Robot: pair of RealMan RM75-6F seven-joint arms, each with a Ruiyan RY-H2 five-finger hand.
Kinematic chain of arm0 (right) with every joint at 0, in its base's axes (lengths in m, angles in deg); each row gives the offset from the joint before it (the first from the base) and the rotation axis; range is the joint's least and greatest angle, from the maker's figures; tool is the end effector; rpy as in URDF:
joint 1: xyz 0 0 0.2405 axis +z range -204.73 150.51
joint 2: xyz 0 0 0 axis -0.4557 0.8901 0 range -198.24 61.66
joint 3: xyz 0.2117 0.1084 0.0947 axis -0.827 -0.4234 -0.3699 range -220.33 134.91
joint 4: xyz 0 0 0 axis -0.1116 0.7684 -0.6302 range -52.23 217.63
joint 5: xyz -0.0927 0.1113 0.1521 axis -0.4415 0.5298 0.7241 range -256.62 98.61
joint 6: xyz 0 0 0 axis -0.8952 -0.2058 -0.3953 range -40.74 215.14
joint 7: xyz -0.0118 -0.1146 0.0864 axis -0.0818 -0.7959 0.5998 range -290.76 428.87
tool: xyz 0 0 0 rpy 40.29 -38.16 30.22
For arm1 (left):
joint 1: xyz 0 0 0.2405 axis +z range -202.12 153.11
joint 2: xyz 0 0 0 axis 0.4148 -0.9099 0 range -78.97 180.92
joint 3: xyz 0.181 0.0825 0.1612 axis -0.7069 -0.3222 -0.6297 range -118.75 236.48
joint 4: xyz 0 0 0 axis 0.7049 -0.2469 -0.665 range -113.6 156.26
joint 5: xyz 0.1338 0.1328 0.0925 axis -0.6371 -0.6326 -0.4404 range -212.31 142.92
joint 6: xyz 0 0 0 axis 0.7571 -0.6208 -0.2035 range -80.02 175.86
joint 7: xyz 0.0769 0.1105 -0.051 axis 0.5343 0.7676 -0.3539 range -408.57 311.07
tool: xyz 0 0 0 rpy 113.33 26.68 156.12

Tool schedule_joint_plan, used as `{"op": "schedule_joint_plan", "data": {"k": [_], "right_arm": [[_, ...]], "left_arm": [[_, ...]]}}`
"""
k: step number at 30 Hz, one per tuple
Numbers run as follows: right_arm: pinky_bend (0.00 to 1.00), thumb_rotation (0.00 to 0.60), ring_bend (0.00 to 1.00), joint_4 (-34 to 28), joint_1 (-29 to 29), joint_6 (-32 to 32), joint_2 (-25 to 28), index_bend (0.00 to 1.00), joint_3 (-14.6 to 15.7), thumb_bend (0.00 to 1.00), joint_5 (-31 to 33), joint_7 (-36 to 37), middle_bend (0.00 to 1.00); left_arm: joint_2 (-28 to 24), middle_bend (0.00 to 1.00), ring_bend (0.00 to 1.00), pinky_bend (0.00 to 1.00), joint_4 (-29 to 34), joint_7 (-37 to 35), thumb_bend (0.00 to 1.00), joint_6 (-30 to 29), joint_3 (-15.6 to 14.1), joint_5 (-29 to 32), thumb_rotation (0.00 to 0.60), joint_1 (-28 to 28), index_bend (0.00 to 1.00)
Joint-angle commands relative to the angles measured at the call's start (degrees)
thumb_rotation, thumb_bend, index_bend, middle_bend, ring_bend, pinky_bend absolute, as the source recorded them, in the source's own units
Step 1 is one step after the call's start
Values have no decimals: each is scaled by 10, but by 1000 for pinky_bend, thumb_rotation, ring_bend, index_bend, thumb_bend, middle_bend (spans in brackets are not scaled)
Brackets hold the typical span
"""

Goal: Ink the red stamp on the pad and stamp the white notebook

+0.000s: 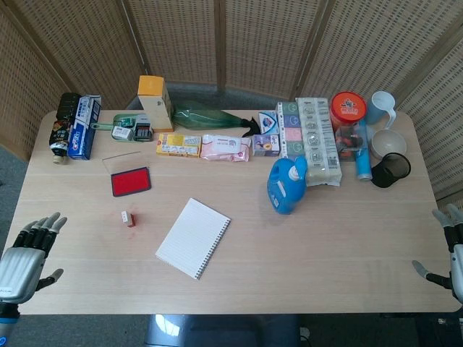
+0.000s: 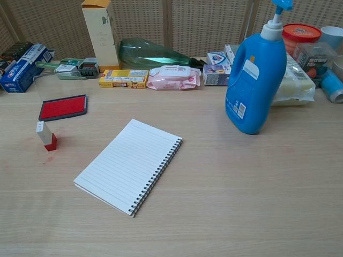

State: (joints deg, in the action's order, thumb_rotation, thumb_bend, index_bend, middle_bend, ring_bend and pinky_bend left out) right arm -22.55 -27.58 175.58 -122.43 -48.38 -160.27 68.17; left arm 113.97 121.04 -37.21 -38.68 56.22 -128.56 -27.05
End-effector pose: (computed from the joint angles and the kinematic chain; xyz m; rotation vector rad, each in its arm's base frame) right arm -0.2958 -0.1601 0.2100 1.2114 -0.9335 0.8939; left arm -0.2805 0.1459 0.1396 -1.5473 -0.8438 -0.8447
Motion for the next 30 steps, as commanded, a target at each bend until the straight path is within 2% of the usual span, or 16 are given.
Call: {"op": "schedule_joint_plan", "data": {"k": [1, 15, 23, 25, 26, 28, 30], "right_arm": [[0, 600, 0, 0, 0, 0, 0, 117, 0, 0, 0, 0, 3], [0, 600, 0, -2, -1, 2, 2, 117, -1, 0, -1, 4, 3], [0, 600, 0, -2, 1, -2, 3, 117, -2, 0, 4, 6, 4], [0, 600, 0, -2, 1, -3, 2, 117, -2, 0, 4, 5, 4], [0, 600, 0, -2, 2, -4, 2, 117, -2, 0, 5, 4, 4], [0, 600, 0, -1, 3, -7, 1, 117, -2, 0, 7, 2, 4], [0, 600, 0, 0, 4, -10, 0, 117, -2, 0, 9, 1, 3]], "left_arm": [[0, 0, 91, 104, 0, 0, 78, 1, 0, 1, 600, 0, 0], [0, 0, 91, 103, -8, -5, 77, 10, 2, 6, 600, -5, 0], [-3, 0, 92, 103, -29, -43, 78, 26, 14, 18, 600, -21, 0], [-3, 33, 122, 111, -33, -48, 76, 29, 18, 16, 600, -27, 0], [-3, 118, 196, 142, -34, -49, 76, 30, 20, 15, 600, -30, 0], [-2, 413, 467, 307, -37, -44, 75, 32, 29, 7, 600, -42, 0], [4, 824, 857, 704, -49, -42, 74, 32, 39, -8, 600, -57, 11]]}}
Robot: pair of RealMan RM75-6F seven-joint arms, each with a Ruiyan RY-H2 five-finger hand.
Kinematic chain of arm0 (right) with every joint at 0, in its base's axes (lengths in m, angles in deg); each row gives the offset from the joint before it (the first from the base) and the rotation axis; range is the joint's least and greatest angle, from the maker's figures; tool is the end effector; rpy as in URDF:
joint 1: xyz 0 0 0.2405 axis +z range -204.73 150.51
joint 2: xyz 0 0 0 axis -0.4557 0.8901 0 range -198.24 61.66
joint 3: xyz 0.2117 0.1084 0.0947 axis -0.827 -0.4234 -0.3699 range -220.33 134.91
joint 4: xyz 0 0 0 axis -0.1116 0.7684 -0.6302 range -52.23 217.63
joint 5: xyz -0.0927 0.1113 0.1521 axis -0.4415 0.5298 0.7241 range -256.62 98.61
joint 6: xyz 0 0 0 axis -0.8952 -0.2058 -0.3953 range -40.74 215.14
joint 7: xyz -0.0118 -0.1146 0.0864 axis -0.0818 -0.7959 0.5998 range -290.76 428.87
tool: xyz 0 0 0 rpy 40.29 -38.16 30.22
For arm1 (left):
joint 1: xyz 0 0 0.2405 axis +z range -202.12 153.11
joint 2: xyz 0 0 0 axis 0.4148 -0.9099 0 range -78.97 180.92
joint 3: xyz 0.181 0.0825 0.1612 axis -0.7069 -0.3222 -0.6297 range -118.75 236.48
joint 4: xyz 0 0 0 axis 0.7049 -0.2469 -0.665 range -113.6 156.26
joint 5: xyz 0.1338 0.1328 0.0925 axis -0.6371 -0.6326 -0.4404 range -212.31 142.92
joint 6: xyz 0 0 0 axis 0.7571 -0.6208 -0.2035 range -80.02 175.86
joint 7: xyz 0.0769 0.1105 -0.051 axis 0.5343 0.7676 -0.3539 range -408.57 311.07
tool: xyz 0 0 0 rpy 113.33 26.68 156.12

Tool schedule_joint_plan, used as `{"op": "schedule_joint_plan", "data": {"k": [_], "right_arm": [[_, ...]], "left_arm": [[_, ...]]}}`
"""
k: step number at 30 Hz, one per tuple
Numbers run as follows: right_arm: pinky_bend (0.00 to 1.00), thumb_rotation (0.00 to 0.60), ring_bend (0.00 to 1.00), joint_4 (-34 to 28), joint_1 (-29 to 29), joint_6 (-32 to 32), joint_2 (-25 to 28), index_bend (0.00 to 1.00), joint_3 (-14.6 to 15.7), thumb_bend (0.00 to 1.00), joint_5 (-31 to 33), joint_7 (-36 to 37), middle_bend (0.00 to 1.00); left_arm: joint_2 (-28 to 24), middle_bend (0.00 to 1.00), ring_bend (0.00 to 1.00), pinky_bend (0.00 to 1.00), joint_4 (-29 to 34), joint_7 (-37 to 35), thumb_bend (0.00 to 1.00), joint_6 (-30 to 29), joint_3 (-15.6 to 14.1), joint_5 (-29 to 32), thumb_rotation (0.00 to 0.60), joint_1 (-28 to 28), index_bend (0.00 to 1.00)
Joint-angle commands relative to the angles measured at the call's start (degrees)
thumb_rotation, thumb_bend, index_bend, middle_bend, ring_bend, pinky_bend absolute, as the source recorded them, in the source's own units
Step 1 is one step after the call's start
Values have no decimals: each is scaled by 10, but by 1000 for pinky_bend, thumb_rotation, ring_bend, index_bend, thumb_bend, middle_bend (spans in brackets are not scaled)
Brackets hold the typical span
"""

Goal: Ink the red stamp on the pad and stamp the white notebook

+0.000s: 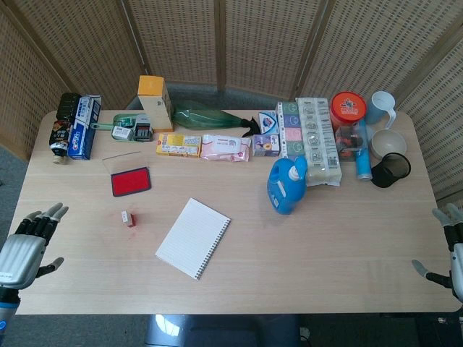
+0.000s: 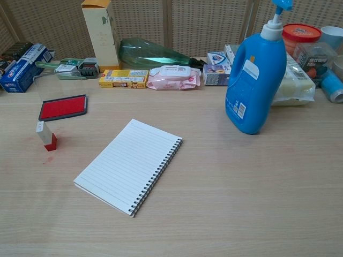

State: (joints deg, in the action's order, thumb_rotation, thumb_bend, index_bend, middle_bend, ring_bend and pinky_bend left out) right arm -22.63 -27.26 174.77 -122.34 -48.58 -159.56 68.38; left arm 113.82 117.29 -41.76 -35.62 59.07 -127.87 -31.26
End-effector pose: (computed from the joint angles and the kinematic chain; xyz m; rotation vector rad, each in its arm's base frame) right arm -0.2967 -0.1623 0.2095 1.2093 -0.9461 0.8897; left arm -0.2829 0.1781 0.1441 -1.5809 -0.8092 -0.8917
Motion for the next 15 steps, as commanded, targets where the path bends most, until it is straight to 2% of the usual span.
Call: {"op": "schedule_joint_plan", "data": {"k": [1, 2, 3, 6, 9, 15], "right_arm": [[0, 600, 0, 2, 2, -2, -1, 117, 0, 0, 2, -2, 3], [0, 600, 0, 3, 2, -3, -3, 118, 0, 0, 2, -4, 4], [0, 600, 0, 3, 3, -4, -4, 118, 0, 0, 3, -5, 4], [0, 600, 0, 6, 5, -9, -7, 118, -1, 0, 9, -12, 4], [0, 600, 0, 8, 8, -13, -11, 118, -2, 0, 14, -18, 4], [0, 600, 0, 10, 11, -18, -17, 117, -3, 0, 22, -31, 4]], "left_arm": [[11, 911, 935, 826, -21, 5, 74, 1, 15, -23, 600, -23, 33], [18, 984, 994, 944, -34, 5, 75, 4, 19, -35, 600, -33, 85], [23, 1000, 1000, 987, -44, 2, 77, 8, 21, -43, 600, -42, 144], [37, 1000, 1000, 1000, -80, -1, 95, 28, 23, -68, 600, -72, 311], [51, 1000, 1000, 1000, -115, 6, 113, 54, 28, -75, 600, -100, 378], [94, 1000, 1000, 1000, -197, 0, 173, 91, 28, -93, 600, -148, 426]]}}
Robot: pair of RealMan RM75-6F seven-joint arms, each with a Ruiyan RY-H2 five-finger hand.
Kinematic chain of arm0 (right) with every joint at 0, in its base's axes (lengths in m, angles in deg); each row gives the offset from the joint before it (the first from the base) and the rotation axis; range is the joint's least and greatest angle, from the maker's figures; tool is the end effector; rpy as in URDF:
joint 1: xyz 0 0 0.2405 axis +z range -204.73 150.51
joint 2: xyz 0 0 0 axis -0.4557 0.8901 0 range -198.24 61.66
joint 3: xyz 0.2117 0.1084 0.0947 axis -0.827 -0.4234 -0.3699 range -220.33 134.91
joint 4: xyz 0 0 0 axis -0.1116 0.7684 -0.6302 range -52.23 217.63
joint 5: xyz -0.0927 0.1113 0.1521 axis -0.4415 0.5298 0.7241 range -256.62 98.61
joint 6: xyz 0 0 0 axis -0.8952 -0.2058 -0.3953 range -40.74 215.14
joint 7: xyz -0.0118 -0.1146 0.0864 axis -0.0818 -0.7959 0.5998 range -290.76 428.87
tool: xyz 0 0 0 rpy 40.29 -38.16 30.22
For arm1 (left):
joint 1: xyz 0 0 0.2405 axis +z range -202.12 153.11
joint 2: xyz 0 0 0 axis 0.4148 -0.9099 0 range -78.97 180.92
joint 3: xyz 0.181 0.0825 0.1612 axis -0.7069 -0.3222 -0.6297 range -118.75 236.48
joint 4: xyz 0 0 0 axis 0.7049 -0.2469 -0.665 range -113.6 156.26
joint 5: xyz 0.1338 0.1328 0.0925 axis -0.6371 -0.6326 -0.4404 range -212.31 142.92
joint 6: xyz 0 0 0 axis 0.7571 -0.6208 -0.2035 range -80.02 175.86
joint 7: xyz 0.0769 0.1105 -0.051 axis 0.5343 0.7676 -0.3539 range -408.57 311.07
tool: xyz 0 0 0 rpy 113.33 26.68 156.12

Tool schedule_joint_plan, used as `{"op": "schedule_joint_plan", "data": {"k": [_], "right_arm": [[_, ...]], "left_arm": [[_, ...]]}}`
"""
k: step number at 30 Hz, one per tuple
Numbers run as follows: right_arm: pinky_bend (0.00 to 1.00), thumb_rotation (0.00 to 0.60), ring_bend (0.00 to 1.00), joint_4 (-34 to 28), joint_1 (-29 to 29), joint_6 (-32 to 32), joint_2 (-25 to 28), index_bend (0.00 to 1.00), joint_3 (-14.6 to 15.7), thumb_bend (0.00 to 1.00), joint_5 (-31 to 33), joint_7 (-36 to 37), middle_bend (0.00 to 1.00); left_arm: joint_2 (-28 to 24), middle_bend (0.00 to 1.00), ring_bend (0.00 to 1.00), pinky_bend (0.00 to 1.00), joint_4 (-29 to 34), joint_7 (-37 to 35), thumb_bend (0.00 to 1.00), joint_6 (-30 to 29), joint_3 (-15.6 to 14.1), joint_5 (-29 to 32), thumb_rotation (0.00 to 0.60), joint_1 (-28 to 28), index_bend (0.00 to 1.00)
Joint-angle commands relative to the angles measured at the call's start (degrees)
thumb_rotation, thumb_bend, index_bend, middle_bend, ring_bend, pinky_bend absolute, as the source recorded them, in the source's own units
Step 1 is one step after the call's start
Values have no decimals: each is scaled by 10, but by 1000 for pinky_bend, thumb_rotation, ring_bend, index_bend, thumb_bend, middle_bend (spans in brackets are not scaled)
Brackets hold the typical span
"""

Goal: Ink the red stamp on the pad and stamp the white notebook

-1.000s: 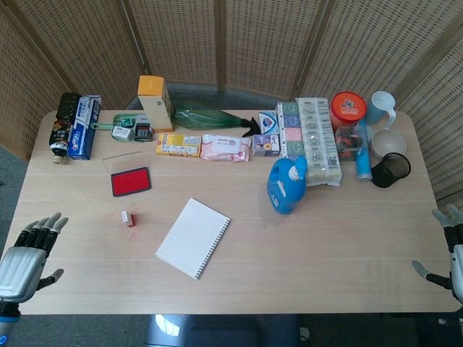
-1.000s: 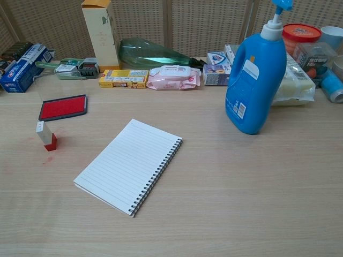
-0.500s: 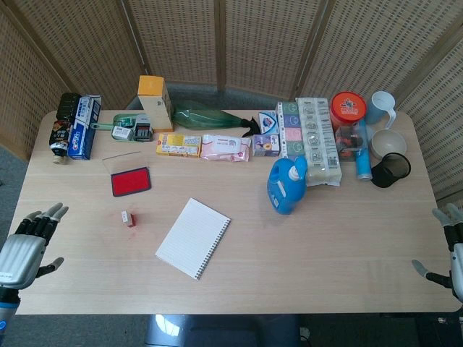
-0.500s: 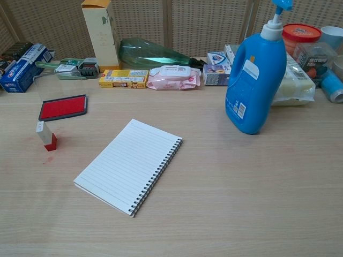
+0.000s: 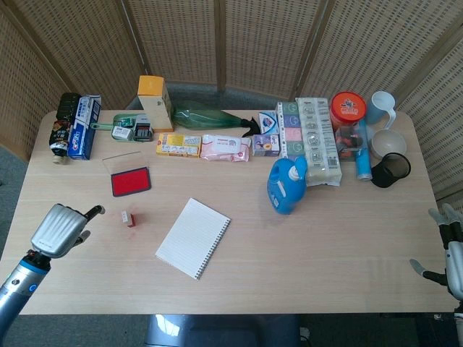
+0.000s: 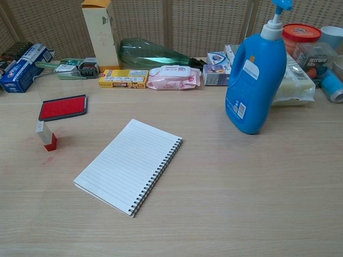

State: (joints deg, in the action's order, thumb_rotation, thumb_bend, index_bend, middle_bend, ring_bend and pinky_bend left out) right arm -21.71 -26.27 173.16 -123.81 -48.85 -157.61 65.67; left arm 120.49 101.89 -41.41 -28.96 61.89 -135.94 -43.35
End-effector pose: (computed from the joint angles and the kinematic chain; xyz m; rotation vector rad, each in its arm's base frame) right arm -0.3016 -0.1680 0.2018 1.2173 -0.9452 0.8426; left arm -0.2681 0.2501 0.1133 -1.8565 -0.4764 -0.9059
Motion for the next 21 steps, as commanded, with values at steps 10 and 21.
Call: {"op": "schedule_joint_plan", "data": {"k": [10, 21], "right_arm": [[0, 600, 0, 4, 5, -8, -6, 117, -3, 0, 14, -12, 4], [0, 600, 0, 4, 6, -13, -5, 117, -3, 0, 18, -8, 3]], "left_arm": [[100, 1000, 1000, 1000, -152, 8, 218, 76, -16, -4, 600, -68, 450], [150, 1000, 1000, 1000, -224, 0, 262, 80, -34, 12, 600, -77, 451]]}}
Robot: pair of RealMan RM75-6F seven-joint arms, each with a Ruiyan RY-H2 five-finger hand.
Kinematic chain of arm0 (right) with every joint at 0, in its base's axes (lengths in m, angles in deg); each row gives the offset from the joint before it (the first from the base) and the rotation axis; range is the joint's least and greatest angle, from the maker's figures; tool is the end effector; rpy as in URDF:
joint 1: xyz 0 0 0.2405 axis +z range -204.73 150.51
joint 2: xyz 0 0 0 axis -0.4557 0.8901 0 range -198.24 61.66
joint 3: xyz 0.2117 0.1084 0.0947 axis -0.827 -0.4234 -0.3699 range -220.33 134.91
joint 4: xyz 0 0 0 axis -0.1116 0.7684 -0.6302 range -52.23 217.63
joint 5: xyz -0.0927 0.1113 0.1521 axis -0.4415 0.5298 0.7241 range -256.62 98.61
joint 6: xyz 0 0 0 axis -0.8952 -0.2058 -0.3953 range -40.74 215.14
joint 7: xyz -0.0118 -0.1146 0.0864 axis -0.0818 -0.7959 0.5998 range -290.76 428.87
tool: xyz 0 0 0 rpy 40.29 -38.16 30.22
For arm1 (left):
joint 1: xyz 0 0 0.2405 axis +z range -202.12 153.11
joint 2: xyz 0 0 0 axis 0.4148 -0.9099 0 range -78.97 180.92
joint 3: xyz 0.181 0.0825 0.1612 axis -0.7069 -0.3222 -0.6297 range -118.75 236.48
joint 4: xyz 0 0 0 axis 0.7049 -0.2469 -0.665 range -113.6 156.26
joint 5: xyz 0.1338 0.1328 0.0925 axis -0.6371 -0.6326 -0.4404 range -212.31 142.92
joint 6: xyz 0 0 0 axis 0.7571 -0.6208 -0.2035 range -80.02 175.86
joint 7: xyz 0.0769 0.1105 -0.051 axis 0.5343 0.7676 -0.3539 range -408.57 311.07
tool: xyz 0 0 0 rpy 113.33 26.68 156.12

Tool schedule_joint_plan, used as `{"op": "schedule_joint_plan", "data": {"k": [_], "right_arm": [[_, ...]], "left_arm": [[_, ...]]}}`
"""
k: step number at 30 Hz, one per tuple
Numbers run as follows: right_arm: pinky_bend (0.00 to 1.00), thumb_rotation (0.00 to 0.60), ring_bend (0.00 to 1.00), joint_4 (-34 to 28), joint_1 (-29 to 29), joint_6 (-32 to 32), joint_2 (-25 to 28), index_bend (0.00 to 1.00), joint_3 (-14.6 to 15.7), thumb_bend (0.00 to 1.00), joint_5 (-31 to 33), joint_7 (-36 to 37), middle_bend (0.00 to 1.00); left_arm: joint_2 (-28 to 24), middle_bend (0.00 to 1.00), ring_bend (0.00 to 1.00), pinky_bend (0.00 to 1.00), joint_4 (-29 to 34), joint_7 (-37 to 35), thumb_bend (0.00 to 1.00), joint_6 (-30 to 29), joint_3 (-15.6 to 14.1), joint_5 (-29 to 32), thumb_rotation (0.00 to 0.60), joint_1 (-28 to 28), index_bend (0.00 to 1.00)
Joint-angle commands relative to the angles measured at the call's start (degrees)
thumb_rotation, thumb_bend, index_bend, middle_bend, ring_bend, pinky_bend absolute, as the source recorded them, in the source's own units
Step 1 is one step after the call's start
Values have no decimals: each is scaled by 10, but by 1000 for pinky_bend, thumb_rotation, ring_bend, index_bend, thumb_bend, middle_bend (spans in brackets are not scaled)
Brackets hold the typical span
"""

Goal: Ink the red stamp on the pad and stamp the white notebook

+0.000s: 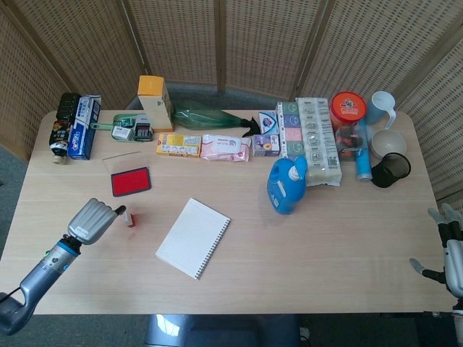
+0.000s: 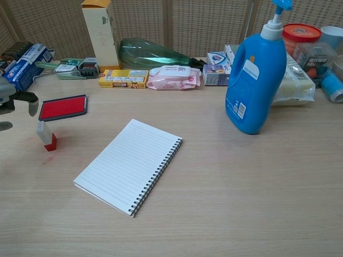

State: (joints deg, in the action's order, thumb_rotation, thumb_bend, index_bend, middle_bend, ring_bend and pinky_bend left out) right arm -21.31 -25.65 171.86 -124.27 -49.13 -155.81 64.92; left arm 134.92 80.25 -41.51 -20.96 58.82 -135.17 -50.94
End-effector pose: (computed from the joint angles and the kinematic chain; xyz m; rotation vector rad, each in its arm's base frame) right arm -0.3056 -0.1717 0.1991 1.2116 -0.9591 0.8170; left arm -0.2934 0.2931 0.0439 -2.0095 -0.3784 -0.7167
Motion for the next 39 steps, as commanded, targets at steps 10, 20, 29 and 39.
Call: {"op": "schedule_joint_plan", "data": {"k": [10, 20, 29, 39], "right_arm": [[0, 600, 0, 1, 1, -3, 0, 118, 0, 0, 2, 1, 4], [0, 600, 0, 1, 2, -4, 1, 117, -1, 0, 5, 3, 4], [0, 600, 0, 1, 3, -5, 1, 117, -1, 0, 8, 1, 4], [0, 600, 0, 2, 3, -6, 2, 117, -2, 0, 10, 5, 4]], "left_arm": [[36, 1000, 1000, 1000, -41, 17, 274, 6, -12, 14, 600, -12, 451], [52, 1000, 1000, 1000, -58, 31, 276, 14, -13, 26, 600, -21, 451], [69, 1000, 1000, 1000, -67, 40, 281, 30, -13, 39, 600, -35, 450], [81, 1000, 1000, 1000, -73, 47, 307, 34, -19, 43, 600, -44, 476]]}}
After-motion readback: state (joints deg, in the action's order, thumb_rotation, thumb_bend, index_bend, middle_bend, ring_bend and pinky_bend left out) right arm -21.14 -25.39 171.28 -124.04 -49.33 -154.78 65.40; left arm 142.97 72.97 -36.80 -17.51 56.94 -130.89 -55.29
